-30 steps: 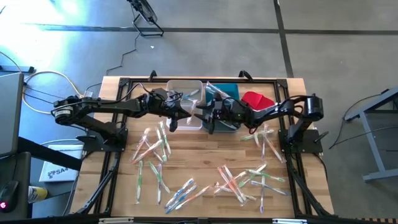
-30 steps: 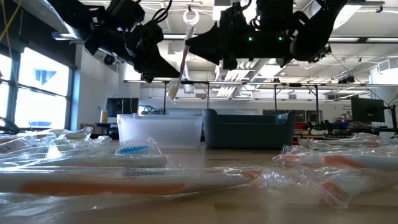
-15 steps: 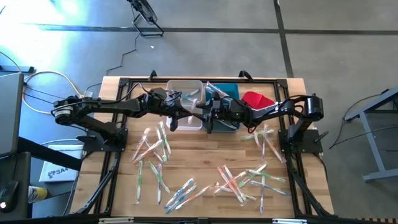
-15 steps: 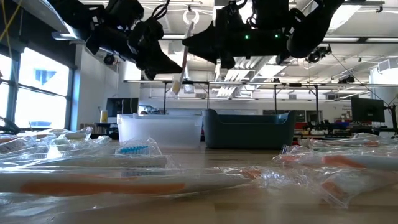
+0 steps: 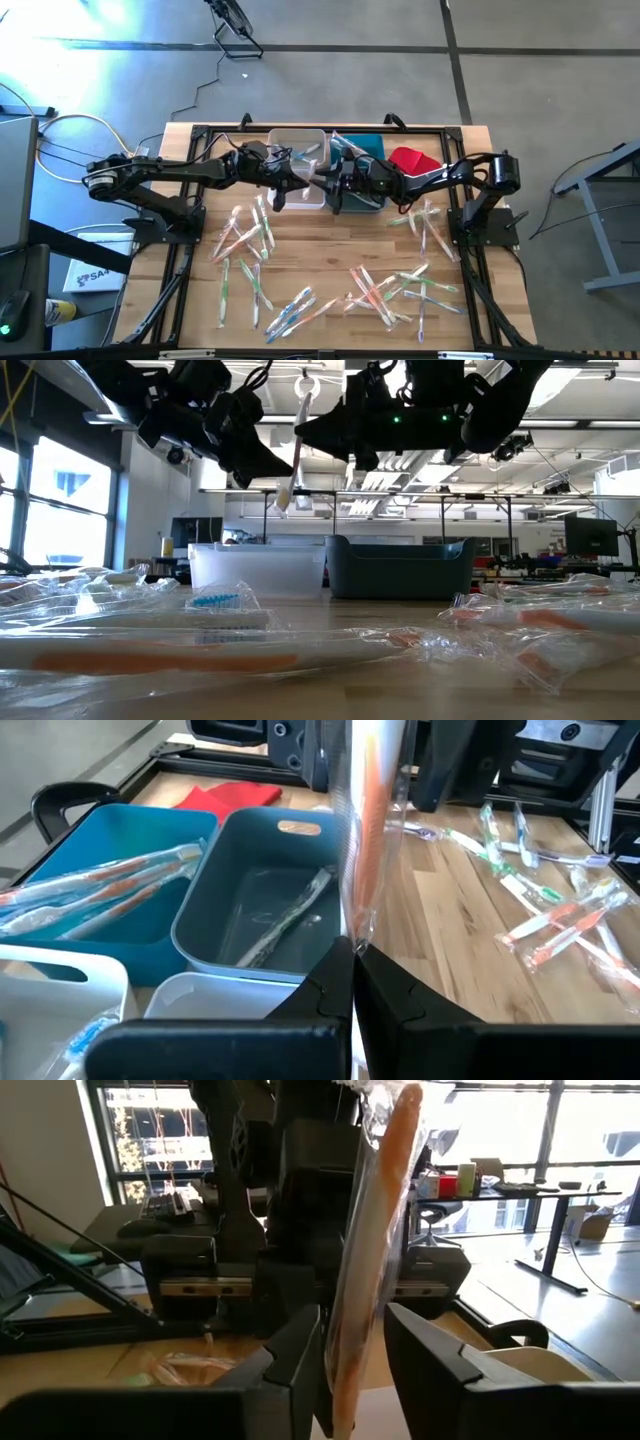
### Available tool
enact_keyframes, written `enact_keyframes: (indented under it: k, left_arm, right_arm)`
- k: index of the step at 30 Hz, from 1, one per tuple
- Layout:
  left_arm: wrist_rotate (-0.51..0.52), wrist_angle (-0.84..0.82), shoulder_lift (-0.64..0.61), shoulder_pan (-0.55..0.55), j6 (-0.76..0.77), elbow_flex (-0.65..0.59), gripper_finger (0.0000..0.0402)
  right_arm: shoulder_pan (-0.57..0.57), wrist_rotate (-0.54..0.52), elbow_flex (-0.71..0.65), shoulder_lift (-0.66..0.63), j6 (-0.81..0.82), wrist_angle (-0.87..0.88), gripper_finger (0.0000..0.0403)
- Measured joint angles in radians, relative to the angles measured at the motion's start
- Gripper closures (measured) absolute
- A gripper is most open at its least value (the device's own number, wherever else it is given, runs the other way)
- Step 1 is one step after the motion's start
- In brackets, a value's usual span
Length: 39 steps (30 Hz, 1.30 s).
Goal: Pick & Place Toothbrushes
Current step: Put the orange toothbrush into the blue bin
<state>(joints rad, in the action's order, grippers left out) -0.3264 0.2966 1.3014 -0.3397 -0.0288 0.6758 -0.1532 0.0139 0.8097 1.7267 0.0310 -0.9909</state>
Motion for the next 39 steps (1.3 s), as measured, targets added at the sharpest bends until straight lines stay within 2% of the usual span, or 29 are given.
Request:
enact_keyframes:
  k: [16,22,39]
  left_arm:
    - [0.000,0.001,0.000,0.000,0.000,0.000,0.0401]
    - [0.001,0.001,0.000,0.000,0.000,0.000,0.0401]
    - [0.001,0.001,0.000,0.000,0.000,0.000,0.0401]
  right_arm:
    - [0.000,-0.015,0.000,0.000,0.028,0.000,0.0307]
    - [0.000,-0.058,0.000,0.000,0.030,-0.003,0.0309]
    - [0.000,-0.012,0.000,0.000,0.027,-0.008,0.0309]
